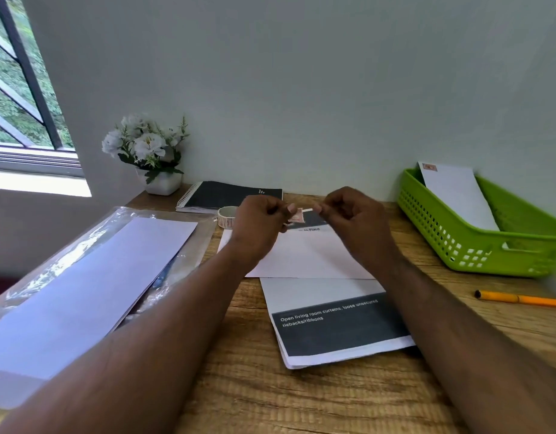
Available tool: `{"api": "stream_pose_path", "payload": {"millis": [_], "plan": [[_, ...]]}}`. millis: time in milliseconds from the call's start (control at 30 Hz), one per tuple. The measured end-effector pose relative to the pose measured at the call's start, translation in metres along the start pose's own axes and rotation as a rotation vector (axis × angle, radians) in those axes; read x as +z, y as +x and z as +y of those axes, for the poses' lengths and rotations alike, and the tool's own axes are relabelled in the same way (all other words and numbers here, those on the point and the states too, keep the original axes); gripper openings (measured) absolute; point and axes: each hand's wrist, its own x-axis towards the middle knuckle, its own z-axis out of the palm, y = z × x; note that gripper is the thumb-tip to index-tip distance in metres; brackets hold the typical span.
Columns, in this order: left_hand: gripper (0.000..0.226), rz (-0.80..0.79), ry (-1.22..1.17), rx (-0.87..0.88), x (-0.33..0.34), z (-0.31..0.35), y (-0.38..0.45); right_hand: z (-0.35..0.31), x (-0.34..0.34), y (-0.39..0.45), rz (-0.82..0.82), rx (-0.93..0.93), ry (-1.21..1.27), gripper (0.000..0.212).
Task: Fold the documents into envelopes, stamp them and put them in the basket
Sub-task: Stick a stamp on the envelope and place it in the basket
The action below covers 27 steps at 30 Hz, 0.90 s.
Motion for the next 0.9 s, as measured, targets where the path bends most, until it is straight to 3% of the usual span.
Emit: {"api": "stream_pose_path", "payload": {"millis": [67, 133, 300, 467, 700, 767, 900], "plan": [[0.018, -0.001, -0.004, 0.064, 0.003, 0.001, 0.0, -0.003, 0.001, 0.002, -0.026, 0.229, 0.257, 0.012], [0.018, -0.002, 0.007, 0.113, 0.005, 0.002, -0.001, -0.007, 0.002, 0.002, -0.09, 0.335, 0.402, 0.015], [0.017, 0.019, -0.017, 0.154, 0.007, 0.004, -0.003, -0.007, 0.006, 0.002, -0.137, 0.287, 0.416, 0.03], [0.021, 0.049, -0.092, 0.137, 0.01, 0.004, -0.004, -0.006, 0.007, 0.002, -0.139, 0.236, 0.357, 0.015], [0.031, 0.107, 0.035, 0.148, 0.013, -0.005, -0.002, 0.0, 0.001, 0.005, -0.154, 0.294, 0.331, 0.022], [0.025, 0.017, 0.194, 0.167, 0.014, -0.007, -0.003, 0.004, -0.009, 0.009, -0.126, 0.333, 0.348, 0.021], [0.05, -0.284, 0.553, 0.231, 0.02, -0.014, -0.003, 0.015, -0.044, 0.016, -0.094, 0.366, 0.273, 0.025]]}}
